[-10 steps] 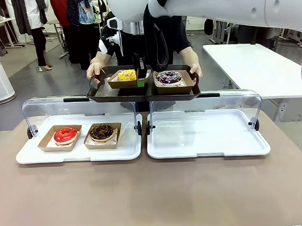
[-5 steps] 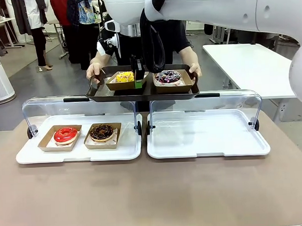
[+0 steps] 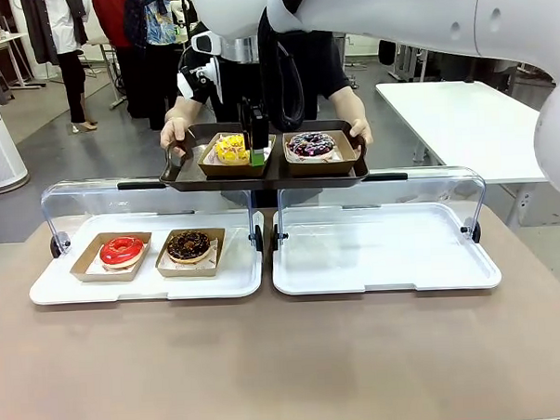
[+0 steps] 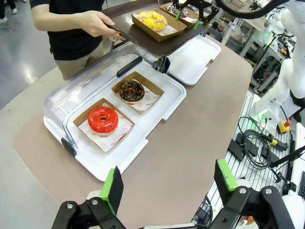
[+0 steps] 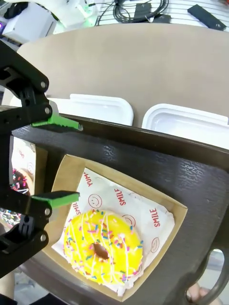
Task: Provide the desired donut to the person.
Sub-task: Place the picked Paper togo box onto the Handle tray extended by the person.
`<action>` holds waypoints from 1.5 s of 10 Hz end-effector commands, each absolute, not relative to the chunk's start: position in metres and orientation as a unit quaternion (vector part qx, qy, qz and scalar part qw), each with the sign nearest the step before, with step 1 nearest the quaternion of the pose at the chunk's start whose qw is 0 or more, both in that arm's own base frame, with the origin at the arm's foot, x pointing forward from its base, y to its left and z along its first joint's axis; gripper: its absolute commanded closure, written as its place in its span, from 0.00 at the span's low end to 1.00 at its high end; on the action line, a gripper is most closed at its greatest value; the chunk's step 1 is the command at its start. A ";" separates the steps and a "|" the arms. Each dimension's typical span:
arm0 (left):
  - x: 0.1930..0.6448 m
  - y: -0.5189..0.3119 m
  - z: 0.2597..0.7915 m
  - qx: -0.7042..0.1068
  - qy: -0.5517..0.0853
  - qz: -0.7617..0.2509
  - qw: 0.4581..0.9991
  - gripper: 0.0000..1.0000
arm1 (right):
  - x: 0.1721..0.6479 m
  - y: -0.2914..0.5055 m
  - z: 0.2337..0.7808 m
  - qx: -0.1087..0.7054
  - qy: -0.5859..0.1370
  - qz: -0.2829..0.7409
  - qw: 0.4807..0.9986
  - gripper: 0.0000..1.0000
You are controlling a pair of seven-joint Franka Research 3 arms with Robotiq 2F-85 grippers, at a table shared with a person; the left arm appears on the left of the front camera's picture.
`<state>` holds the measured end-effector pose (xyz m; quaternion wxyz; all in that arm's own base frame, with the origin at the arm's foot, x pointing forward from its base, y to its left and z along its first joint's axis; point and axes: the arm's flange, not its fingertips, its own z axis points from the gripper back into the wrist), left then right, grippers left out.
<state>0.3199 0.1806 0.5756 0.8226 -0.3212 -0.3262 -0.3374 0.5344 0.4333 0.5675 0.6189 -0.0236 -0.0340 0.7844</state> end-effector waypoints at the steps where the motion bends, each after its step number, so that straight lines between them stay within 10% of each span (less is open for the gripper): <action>1: 0.319 0.181 0.576 -0.326 -0.337 -0.342 0.814 0.00 | 0.540 0.441 0.576 -0.013 -0.027 0.774 0.632 0.00; 8: 0.319 0.181 0.576 -0.326 -0.337 -0.342 0.814 0.00 | 0.529 0.442 0.580 -0.006 -0.031 0.747 0.664 0.00; 15: 0.319 0.181 0.576 -0.326 -0.337 -0.342 0.814 0.00 | 0.364 0.259 0.691 -0.055 -0.070 0.737 0.670 0.00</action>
